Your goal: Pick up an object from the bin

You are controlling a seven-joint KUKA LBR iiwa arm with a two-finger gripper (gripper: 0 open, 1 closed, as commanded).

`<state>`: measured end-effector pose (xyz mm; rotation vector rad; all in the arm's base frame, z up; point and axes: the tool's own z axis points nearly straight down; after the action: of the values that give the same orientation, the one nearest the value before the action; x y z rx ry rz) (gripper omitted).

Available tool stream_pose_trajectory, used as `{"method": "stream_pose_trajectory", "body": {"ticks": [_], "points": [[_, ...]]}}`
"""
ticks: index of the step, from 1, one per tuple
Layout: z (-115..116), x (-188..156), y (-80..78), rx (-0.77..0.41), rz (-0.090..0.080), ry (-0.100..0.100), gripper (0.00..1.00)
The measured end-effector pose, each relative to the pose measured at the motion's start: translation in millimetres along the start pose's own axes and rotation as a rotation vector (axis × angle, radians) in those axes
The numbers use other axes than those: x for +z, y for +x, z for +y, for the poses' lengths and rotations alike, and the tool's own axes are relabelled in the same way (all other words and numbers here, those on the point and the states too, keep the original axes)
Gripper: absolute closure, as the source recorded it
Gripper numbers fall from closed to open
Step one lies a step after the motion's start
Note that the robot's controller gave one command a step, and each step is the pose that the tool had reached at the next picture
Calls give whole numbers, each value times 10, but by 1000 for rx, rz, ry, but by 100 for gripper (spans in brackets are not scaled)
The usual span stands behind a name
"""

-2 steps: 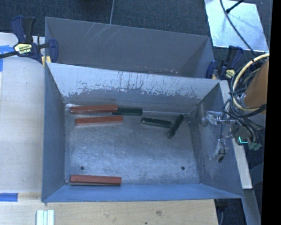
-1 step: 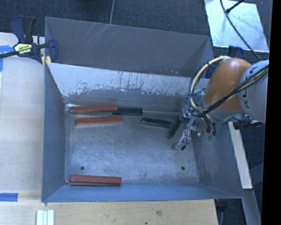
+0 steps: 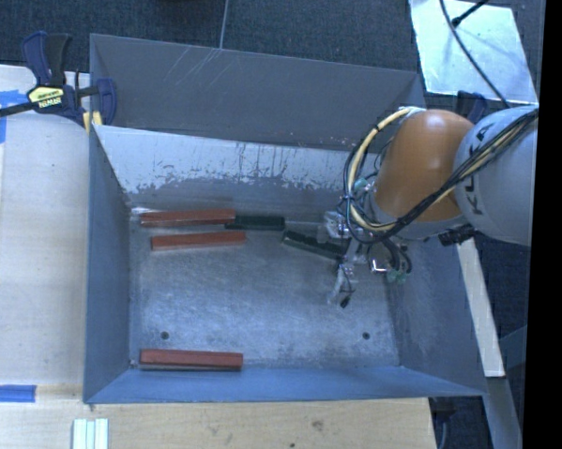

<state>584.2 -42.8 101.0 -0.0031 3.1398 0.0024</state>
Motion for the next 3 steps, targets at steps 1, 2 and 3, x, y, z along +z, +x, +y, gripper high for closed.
{"method": "stream_pose_trajectory", "body": {"ticks": [1,2,3], "points": [[19,-45,-204,113,-5,2,0],[-35,319,-136,301,3,2,0],[-40,316,-141,299,2,2,0]]}}
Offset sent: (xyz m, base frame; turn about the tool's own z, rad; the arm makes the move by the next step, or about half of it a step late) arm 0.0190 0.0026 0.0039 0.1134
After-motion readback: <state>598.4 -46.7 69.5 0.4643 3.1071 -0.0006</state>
